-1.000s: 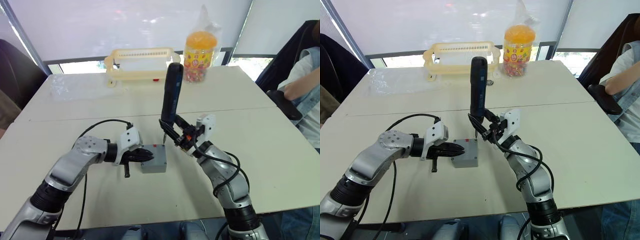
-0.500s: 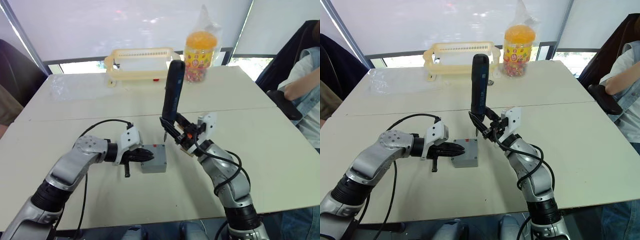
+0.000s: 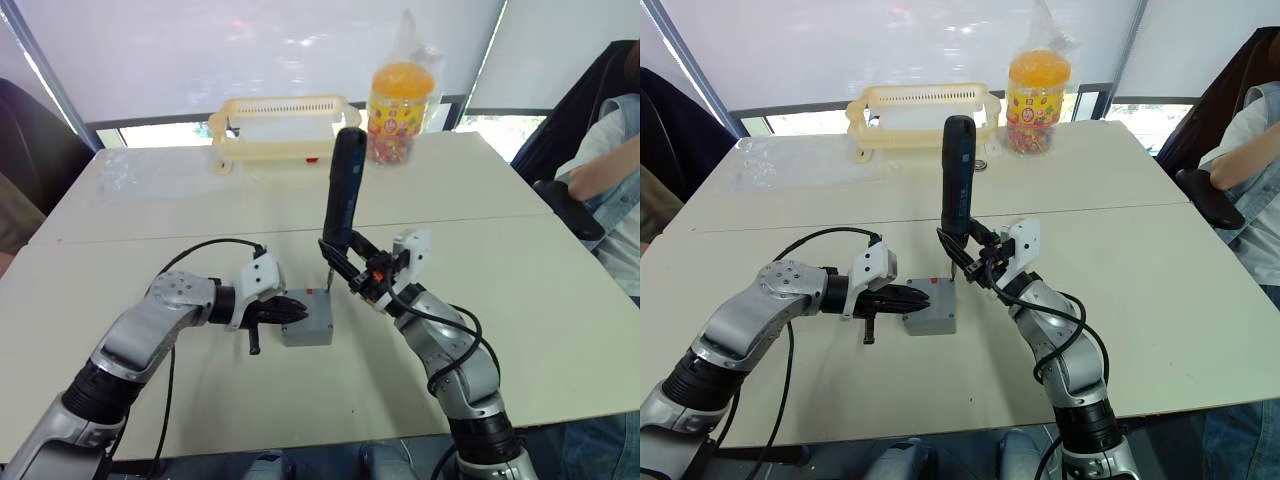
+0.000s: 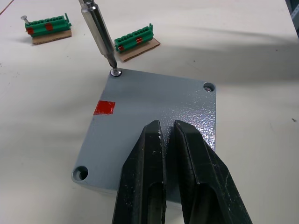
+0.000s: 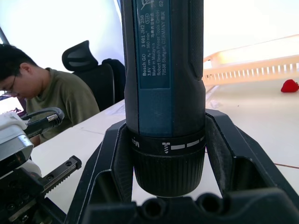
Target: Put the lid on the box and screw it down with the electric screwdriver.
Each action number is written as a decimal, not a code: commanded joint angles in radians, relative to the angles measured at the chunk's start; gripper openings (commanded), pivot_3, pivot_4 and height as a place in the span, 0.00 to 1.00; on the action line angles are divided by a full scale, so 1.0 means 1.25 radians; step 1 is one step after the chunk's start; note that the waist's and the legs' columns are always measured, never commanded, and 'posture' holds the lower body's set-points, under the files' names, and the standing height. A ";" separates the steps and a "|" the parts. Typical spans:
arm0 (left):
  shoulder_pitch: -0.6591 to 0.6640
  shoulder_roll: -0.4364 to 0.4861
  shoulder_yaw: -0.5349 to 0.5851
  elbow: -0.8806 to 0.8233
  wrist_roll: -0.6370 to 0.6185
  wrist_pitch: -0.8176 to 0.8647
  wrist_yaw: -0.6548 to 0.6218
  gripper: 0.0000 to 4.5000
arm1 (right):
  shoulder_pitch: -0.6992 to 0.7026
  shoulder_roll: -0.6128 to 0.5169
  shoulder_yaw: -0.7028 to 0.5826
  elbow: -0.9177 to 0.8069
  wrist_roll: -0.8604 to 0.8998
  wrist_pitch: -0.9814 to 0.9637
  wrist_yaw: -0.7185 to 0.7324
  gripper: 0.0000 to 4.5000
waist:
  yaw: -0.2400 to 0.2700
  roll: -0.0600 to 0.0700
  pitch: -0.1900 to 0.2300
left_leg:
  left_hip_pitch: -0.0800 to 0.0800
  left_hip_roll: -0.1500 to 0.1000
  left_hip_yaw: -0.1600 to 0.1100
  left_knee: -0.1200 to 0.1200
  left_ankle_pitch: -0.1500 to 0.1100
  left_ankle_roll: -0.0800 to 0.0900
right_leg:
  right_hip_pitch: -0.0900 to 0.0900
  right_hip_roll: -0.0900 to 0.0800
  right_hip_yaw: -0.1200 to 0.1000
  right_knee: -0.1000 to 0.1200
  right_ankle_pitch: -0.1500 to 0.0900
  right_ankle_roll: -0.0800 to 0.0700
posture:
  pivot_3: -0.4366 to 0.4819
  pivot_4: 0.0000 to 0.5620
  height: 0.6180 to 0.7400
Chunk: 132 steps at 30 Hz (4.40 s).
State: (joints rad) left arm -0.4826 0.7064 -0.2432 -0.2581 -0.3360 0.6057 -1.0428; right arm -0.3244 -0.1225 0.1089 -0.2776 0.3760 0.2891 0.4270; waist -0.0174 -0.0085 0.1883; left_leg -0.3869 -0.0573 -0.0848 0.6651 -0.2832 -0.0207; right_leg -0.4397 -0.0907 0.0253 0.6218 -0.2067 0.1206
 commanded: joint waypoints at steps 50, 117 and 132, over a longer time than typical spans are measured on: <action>0.026 0.004 -0.016 -0.013 0.012 0.028 0.007 0.09 | 0.001 0.024 0.032 -0.006 -0.057 -0.087 -0.006 0.40 | 0.000 0.000 0.000 | 0.001 0.000 0.000 0.000 0.000 0.000 | 0.001 0.000 0.000 0.000 0.000 0.000 | 0.48 0.27 1.00; 0.037 0.004 -0.026 -0.013 0.026 0.030 0.015 0.09 | 0.074 -0.003 0.104 0.076 -0.150 -0.080 0.005 0.40 | 0.000 0.000 -0.016 | 0.012 0.001 -0.001 -0.003 -0.001 0.001 | 0.013 0.001 0.000 -0.004 -0.001 -0.001 | 0.48 0.27 1.00; 0.044 0.007 -0.020 -0.020 0.023 0.033 0.016 0.09 | 0.064 0.001 0.106 0.142 -0.177 -0.142 -0.002 0.40 | 0.000 -0.001 -0.017 | 0.013 0.001 -0.001 -0.003 -0.001 0.001 | 0.013 0.001 0.000 -0.005 -0.002 -0.003 | 0.48 0.27 1.00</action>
State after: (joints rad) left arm -0.4438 0.7065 -0.2546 -0.2866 -0.3177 0.6281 -1.0225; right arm -0.2807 -0.1181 0.2271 -0.1732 0.1785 0.0771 0.4261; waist -0.0177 -0.0095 0.1667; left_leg -0.3709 -0.0556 -0.0860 0.6608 -0.2842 -0.0194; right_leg -0.4234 -0.0893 0.0250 0.6162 -0.2093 0.1173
